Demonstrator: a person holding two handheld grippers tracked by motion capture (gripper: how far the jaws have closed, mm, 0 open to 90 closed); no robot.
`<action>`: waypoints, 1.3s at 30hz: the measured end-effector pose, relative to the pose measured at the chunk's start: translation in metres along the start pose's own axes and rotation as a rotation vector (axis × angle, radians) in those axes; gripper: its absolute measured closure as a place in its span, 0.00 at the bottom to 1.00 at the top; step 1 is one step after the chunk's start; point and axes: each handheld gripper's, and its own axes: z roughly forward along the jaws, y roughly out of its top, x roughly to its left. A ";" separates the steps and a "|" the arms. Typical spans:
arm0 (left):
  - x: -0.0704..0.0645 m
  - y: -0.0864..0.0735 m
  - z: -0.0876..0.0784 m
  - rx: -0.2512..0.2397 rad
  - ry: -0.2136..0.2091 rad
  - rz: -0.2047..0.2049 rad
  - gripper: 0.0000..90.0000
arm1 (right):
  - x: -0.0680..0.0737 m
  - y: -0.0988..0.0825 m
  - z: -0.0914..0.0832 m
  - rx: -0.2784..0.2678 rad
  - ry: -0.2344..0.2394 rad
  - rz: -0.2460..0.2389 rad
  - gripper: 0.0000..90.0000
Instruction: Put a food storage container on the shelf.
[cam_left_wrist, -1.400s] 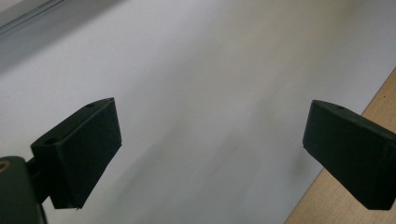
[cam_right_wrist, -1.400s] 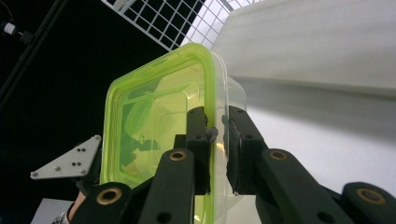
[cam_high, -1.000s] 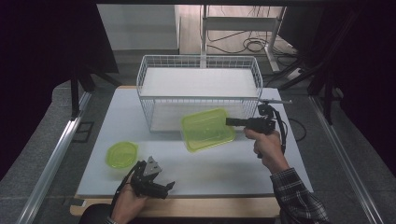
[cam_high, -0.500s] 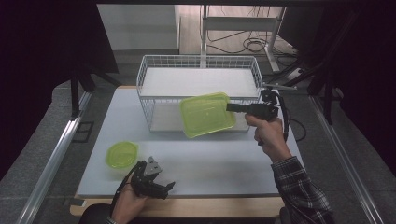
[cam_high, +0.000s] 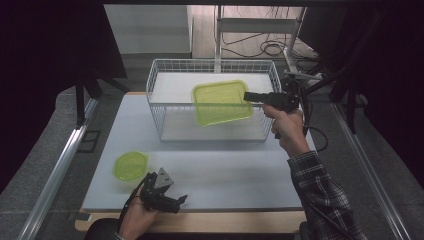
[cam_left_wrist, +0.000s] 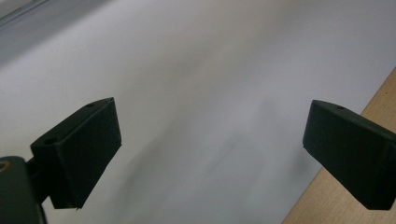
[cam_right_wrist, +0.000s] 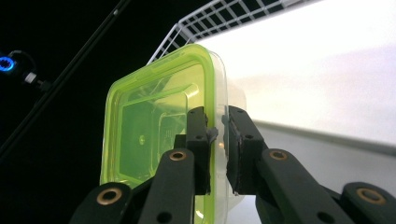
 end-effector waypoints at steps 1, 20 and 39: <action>0.000 0.000 0.000 0.002 0.000 0.001 0.05 | 0.000 0.004 0.002 -0.015 -0.008 0.005 0.88; -0.001 0.000 0.001 0.018 0.002 0.002 0.06 | -0.005 0.032 0.032 -0.074 -0.111 0.018 0.88; -0.007 0.000 0.005 0.054 0.004 0.049 0.06 | -0.015 0.033 0.049 -0.096 -0.244 -0.046 0.81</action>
